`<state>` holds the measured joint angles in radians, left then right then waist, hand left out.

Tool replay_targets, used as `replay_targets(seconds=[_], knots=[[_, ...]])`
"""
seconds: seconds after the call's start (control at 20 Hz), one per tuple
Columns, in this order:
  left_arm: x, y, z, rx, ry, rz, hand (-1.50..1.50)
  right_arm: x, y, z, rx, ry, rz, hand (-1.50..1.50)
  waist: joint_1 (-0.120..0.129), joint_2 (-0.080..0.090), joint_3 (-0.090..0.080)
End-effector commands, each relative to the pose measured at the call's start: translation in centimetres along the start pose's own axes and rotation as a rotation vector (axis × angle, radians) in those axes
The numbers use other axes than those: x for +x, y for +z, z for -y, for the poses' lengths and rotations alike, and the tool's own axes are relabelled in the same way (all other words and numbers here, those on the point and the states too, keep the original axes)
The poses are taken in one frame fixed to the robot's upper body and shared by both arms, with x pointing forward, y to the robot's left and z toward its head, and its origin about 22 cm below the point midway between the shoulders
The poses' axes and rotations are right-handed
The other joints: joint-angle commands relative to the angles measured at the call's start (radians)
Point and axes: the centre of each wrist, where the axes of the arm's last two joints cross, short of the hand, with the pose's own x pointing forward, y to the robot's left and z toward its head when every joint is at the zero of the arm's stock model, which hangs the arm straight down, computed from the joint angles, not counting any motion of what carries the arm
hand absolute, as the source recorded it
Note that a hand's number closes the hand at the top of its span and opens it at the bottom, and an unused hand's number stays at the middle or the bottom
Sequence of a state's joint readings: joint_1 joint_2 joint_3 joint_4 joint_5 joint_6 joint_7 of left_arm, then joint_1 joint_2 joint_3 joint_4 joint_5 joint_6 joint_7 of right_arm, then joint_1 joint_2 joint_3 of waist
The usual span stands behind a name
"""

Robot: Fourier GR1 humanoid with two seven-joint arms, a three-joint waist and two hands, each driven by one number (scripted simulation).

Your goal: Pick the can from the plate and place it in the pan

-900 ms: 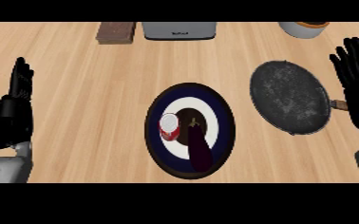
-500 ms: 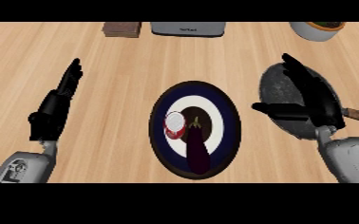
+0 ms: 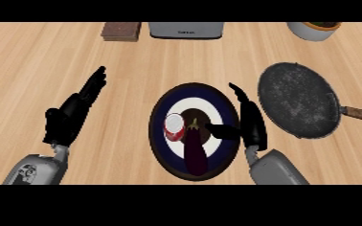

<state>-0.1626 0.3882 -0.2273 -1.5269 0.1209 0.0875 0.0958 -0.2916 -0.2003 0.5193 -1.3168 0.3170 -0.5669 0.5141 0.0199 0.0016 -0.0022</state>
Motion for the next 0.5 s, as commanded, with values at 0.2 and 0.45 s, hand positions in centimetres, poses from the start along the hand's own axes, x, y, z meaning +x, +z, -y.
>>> replay_targets(seconds=[0.2, 0.45], knots=[[0.3, -0.4, 1.3, -0.013, -0.004, -0.031, 0.00, 6.7, -0.6, -1.3, 0.157, 0.403, -0.124, -1.50, -0.012, -0.005, -0.001], [0.7, -0.3, 1.2, -0.037, 0.023, -0.031, 0.00, 12.0, -2.1, -1.4, 0.379, 0.585, -0.249, -1.50, 0.011, -0.001, 0.000]])
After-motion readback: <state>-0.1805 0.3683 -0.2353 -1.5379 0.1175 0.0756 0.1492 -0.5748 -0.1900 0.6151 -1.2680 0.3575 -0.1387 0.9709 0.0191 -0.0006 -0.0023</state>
